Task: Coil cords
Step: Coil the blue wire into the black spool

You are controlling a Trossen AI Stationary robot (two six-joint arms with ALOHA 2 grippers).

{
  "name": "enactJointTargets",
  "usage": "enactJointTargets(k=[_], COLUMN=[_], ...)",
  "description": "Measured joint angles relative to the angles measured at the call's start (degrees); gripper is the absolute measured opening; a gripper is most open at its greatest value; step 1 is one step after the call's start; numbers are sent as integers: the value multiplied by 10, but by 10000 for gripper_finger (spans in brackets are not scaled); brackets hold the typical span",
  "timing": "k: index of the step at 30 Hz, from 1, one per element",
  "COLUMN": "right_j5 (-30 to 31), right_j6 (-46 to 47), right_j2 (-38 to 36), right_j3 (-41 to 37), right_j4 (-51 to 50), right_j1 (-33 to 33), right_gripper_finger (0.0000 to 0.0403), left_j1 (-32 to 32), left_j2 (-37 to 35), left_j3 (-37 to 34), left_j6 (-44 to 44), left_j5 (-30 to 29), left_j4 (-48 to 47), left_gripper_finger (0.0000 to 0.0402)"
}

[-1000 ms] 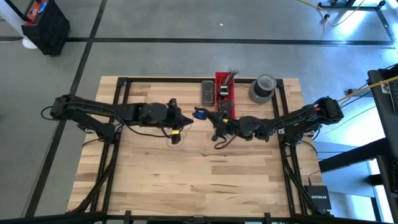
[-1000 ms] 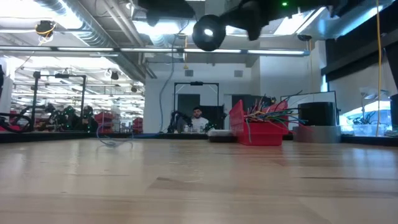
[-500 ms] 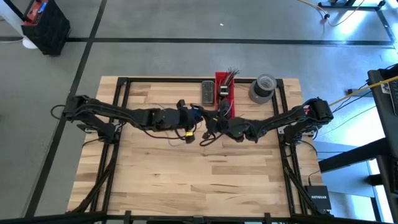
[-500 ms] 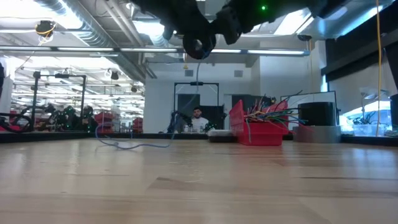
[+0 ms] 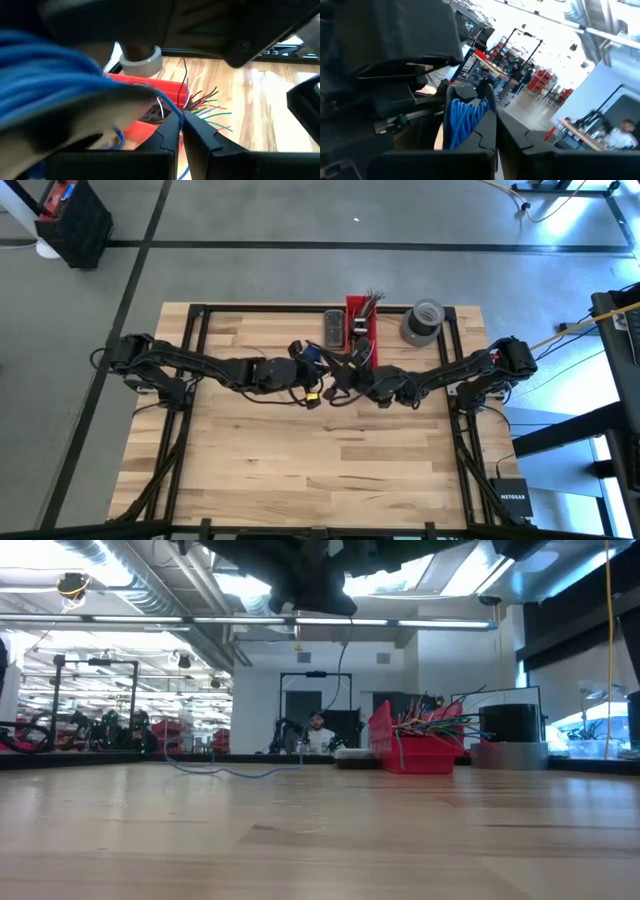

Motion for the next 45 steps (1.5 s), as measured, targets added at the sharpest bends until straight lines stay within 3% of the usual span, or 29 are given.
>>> enactJointTargets(k=[8, 15, 26, 39, 45], right_j5=[-1, -5, -1, 15, 16], right_j6=[-127, -124, -103, -111, -113], right_j2=[-15, -35, -43, -42, -42], right_j3=[4, 4, 5, 5, 5], right_j4=[12, 12, 109, 104, 100], right_j1=[29, 31, 30, 38, 38], right_gripper_finger=[8, 8, 8, 8, 8], left_j1=[-14, -21, -2, -21, -22], left_j2=[-1, -4, -3, -15, -28], left_j3=[0, 0, 0, 0, 19], left_j6=[48, 72, 71, 89, 77], left_j5=[14, 13, 15, 15, 13], left_j4=[-2, -2, -33, -46, -89], left_gripper_finger=[15, 15, 15, 16, 67])
